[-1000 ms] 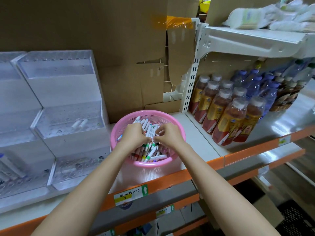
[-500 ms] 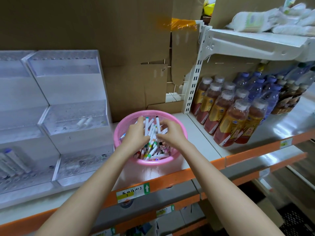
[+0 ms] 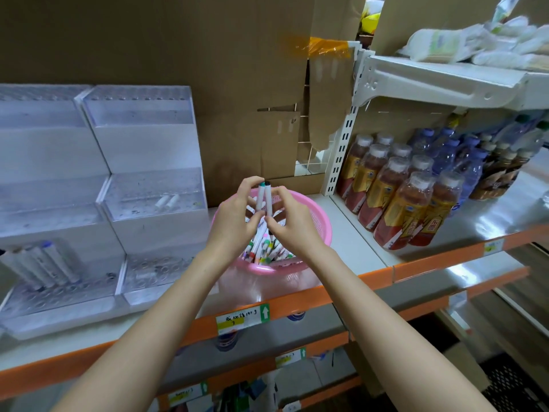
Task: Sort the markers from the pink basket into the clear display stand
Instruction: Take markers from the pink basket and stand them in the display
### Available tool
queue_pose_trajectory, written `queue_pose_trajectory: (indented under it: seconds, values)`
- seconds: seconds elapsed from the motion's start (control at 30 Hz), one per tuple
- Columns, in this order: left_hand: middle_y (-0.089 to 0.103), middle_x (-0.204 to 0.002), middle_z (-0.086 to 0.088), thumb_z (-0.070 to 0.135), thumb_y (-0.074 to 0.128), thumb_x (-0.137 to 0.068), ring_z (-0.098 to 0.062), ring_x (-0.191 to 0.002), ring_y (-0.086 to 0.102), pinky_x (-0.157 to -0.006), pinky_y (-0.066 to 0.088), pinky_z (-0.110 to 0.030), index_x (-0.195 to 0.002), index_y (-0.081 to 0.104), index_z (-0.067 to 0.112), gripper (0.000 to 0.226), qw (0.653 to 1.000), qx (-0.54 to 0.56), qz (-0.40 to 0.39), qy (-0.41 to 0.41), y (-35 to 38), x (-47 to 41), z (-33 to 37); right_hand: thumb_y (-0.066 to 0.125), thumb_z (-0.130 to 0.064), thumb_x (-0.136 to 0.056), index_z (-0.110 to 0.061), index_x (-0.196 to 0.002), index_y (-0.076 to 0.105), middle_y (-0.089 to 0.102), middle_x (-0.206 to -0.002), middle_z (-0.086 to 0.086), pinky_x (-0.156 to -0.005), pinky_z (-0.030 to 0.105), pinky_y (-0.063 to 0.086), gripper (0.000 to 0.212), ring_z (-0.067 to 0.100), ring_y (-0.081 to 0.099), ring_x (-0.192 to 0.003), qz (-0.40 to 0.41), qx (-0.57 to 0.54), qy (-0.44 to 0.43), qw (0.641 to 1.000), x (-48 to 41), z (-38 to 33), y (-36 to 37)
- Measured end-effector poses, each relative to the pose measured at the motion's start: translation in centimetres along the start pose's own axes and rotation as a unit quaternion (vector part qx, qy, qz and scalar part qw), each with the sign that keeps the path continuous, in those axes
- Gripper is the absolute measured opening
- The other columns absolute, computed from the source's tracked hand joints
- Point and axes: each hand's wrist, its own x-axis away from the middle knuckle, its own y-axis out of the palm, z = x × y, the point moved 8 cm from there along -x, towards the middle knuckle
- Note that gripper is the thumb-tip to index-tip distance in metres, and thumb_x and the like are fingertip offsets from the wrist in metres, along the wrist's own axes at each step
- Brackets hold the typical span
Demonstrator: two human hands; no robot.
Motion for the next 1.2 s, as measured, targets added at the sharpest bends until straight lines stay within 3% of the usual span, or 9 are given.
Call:
queue_pose_trajectory:
  seconds: [0.1,0.2,0.4,0.7,0.77,0.93,1.0,1.1,1.2]
  values:
    - [0.065,-0.086,0.002,0.006,0.068,-0.081,-0.009,-0.073,0.064,-0.067,0.054,-0.023,-0.128,0.045,0.027,0.056,0.999,0.010,0.042,0.025,-2.4,0.7,0.6,0.058,-0.004,-0.084,-0.020,-0.123,0.045,0.066,-0.082,-0.002,-0.057,0.020,0.047,0.044,0.013,0.062,-0.070,-0.013,-0.007,-0.019,1.000,0.2,-2.3,0.7]
    - [0.063,-0.078,0.008,0.011,0.070,-0.082,0.001,-0.065,0.061,-0.060,0.045,-0.006,-0.125,0.050,0.023,0.049,0.996,0.023,0.083,0.029,-5.3,1.8,0.6,0.059,-0.004,-0.081,-0.018,-0.130,0.040,0.067,-0.085,-0.001,-0.062,0.026,0.049,0.054,0.016,0.063,-0.072,-0.014,-0.013,-0.031,0.999,0.2,-4.4,1.7]
    - [0.061,-0.079,0.009,0.011,0.071,-0.083,0.000,-0.068,0.062,-0.060,0.048,-0.008,-0.127,0.049,0.020,0.050,0.993,0.014,0.121,0.011,-11.7,4.4,-1.6,0.061,-0.003,-0.081,-0.028,-0.139,0.030,0.066,-0.087,0.005,-0.066,0.027,0.054,0.070,0.013,0.064,-0.076,-0.018,-0.072,-0.067,0.995,0.3,-9.1,5.4]
    - [0.064,-0.086,0.002,0.009,0.069,-0.084,-0.010,-0.075,0.065,-0.071,0.054,-0.021,-0.134,0.048,0.024,0.056,0.993,-0.021,0.112,-0.021,-19.3,8.8,-6.3,0.061,0.004,-0.084,-0.023,-0.138,0.037,0.057,-0.076,-0.004,-0.058,0.019,0.051,0.065,0.005,0.059,-0.062,-0.055,-0.082,-0.082,0.992,1.3,-14.8,13.6]
    - [0.065,-0.086,-0.001,0.010,0.068,-0.085,-0.009,-0.075,0.065,-0.072,0.054,-0.022,-0.132,0.049,0.024,0.054,0.993,-0.028,0.108,-0.027,-20.5,9.8,-7.4,0.063,0.004,-0.084,-0.022,-0.137,0.038,0.056,-0.076,-0.009,-0.060,0.023,0.052,0.065,0.008,0.061,-0.064,-0.054,-0.091,-0.078,0.991,1.5,-15.5,15.4]
    - [0.057,-0.076,0.016,0.007,0.070,-0.083,0.010,-0.068,0.058,-0.067,0.047,-0.004,-0.125,0.052,0.021,0.048,0.992,-0.021,0.122,-0.037,-23.1,11.1,-10.0,0.068,-0.003,-0.085,-0.031,-0.136,0.034,0.061,-0.085,0.003,-0.063,0.033,0.057,0.067,0.016,0.064,-0.068,-0.077,-0.082,-0.081,0.990,1.8,-17.4,19.6]
    - [0.060,-0.076,0.013,0.005,0.070,-0.082,0.003,-0.069,0.062,-0.067,0.049,-0.008,-0.122,0.054,0.020,0.045,0.988,-0.014,0.148,-0.040,-24.1,11.2,-11.0,0.066,0.000,-0.086,-0.028,-0.136,0.037,0.056,-0.085,0.000,-0.063,0.034,0.057,0.066,0.016,0.063,-0.068,-0.074,-0.087,-0.065,0.991,1.7,-17.8,20.6]
    - [0.066,-0.080,0.000,0.003,0.069,-0.082,-0.012,-0.075,0.066,-0.070,0.051,-0.017,-0.121,0.056,0.017,0.043,0.984,0.007,0.175,-0.044,-25.3,11.2,-11.8,0.063,0.006,-0.085,-0.023,-0.137,0.040,0.049,-0.079,-0.012,-0.061,0.022,0.053,0.064,0.007,0.058,-0.069,-0.053,-0.098,-0.066,0.992,1.5,-18.4,21.3]
    - [0.065,-0.080,0.001,0.005,0.069,-0.083,-0.011,-0.075,0.066,-0.072,0.051,-0.015,-0.121,0.055,0.017,0.042,0.983,0.021,0.176,-0.040,-25.9,10.9,-12.1,0.062,0.005,-0.085,-0.024,-0.135,0.042,0.051,-0.078,-0.009,-0.062,0.019,0.049,0.061,0.015,0.060,-0.072,-0.025,-0.095,-0.068,0.993,1.2,-18.8,21.8]
